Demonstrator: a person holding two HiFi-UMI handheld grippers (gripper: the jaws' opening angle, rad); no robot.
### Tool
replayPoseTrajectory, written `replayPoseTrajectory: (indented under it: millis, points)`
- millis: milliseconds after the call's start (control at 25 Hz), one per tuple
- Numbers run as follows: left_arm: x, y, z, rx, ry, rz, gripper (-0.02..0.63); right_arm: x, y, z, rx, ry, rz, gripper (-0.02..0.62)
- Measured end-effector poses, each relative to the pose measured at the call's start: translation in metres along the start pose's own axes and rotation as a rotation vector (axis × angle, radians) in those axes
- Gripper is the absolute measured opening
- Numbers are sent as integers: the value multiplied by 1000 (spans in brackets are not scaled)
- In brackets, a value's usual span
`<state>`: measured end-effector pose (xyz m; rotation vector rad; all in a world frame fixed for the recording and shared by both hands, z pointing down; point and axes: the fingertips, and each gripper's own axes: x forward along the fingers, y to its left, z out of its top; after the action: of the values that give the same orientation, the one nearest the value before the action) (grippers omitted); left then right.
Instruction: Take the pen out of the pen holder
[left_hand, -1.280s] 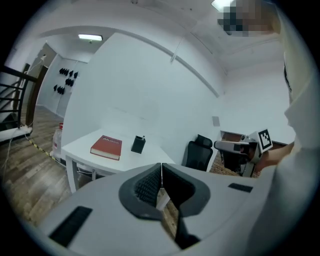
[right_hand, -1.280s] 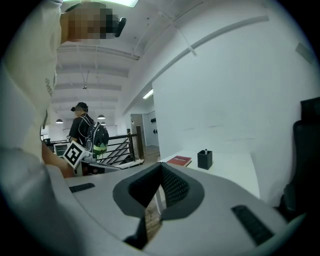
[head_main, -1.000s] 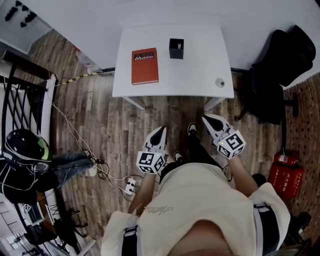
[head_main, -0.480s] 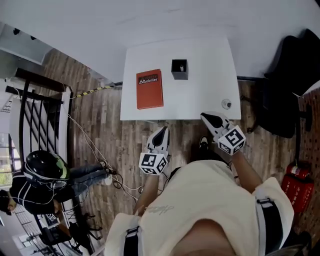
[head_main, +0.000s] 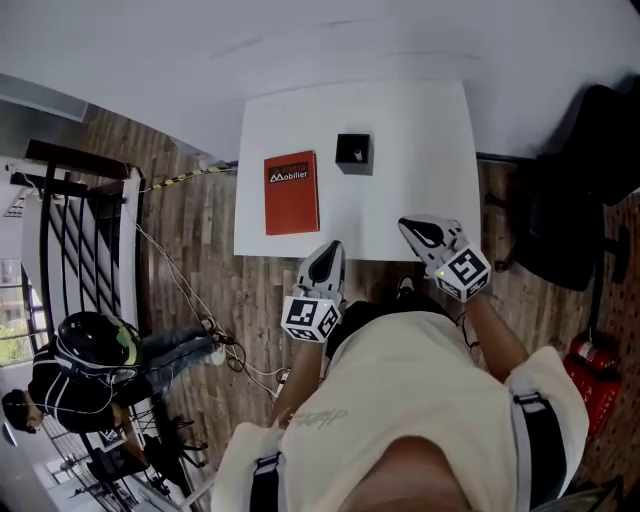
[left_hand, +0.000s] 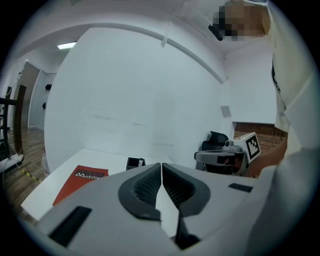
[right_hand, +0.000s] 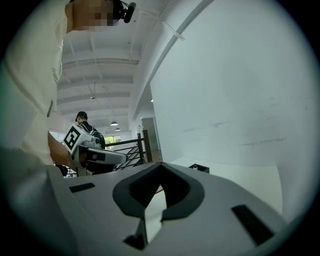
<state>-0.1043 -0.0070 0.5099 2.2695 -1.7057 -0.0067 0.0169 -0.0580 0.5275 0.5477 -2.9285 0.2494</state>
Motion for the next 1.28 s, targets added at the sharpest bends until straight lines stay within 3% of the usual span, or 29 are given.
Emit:
replayPoseTrajectory:
  millis: [360,800,1040,1280]
  points:
    - [39,45,-4,8,42,-66,20,41,-22,-3,47,31,-61,8]
    - [108,90,9,54,84,-281,20,64,-53,10,67,47,-284,8]
    - [136,91,8,49,105,-370,20,51,-58,11,78,51,-414,8]
    - [149,76,5,77,141,-414,21,42,-69,8,93,40,-447,8]
